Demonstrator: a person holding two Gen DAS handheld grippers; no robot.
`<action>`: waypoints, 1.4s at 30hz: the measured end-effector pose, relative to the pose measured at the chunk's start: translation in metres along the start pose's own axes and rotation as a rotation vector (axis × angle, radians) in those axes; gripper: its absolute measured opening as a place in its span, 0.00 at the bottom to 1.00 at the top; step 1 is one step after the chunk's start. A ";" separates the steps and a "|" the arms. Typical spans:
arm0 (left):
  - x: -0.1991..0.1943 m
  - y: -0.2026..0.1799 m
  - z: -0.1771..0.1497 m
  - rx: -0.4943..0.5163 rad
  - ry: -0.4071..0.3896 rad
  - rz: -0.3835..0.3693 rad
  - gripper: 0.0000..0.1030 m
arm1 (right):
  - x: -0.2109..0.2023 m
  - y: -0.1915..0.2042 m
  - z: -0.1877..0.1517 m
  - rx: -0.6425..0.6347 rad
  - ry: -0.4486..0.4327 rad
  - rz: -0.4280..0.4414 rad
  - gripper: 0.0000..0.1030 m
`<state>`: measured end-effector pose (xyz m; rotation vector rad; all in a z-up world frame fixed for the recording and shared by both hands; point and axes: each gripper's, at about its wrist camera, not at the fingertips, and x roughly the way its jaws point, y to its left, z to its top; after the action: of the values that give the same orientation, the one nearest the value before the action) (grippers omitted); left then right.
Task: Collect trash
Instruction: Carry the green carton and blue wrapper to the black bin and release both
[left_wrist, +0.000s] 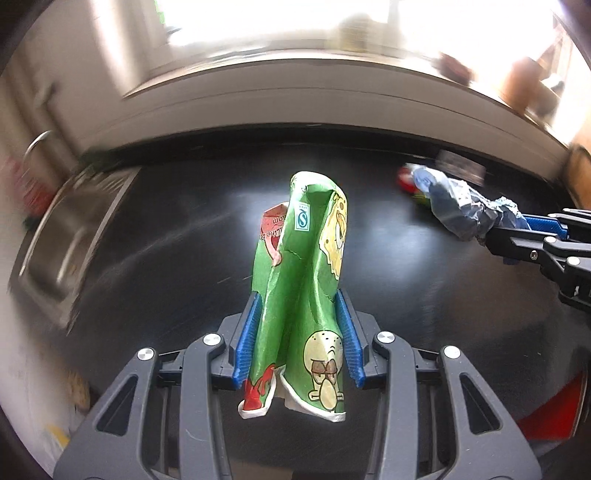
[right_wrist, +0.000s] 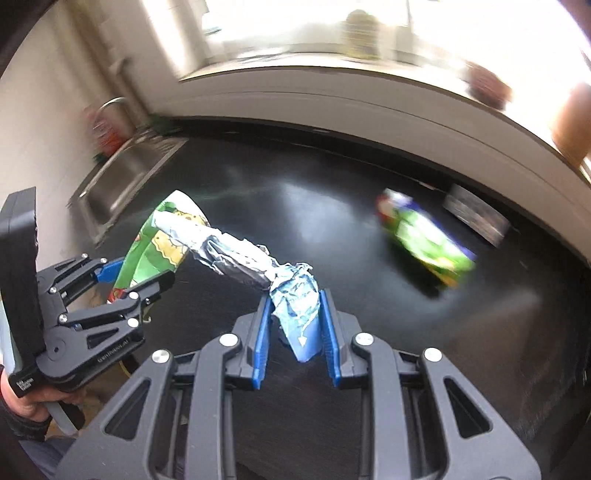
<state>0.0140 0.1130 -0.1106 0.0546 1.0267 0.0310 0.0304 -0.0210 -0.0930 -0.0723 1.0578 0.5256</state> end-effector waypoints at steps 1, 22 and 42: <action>-0.003 0.018 -0.007 -0.038 0.002 0.029 0.39 | 0.006 0.015 0.006 -0.028 0.000 0.021 0.25; -0.043 0.283 -0.275 -0.858 0.183 0.405 0.39 | 0.165 0.390 -0.017 -0.600 0.329 0.412 0.25; 0.021 0.338 -0.341 -0.990 0.237 0.370 0.65 | 0.262 0.484 -0.046 -0.642 0.492 0.383 0.53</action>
<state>-0.2670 0.4622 -0.2840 -0.6748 1.1303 0.8911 -0.1231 0.4875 -0.2457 -0.5985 1.3510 1.2274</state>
